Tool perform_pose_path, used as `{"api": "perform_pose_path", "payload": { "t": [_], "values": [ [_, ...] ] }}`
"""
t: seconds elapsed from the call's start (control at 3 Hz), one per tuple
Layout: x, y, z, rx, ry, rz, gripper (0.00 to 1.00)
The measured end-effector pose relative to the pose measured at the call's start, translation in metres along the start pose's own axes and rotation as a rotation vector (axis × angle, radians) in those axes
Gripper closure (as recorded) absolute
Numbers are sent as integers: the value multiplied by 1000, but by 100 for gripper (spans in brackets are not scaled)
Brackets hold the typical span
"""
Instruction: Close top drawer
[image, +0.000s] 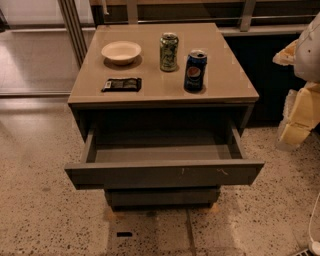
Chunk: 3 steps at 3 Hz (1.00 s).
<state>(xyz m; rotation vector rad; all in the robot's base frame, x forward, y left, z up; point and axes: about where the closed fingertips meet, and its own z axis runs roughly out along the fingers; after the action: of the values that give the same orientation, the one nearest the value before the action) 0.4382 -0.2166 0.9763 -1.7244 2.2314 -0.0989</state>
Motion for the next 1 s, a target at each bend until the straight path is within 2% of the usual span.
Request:
{"api": "perform_pose_path", "payload": {
  "t": [0.33,0.67,1.0],
  "values": [
    [0,0,0,0,0,0,0],
    [0,0,0,0,0,0,19],
    [4,-1,28,-4,-40,23,42]
  ]
}}
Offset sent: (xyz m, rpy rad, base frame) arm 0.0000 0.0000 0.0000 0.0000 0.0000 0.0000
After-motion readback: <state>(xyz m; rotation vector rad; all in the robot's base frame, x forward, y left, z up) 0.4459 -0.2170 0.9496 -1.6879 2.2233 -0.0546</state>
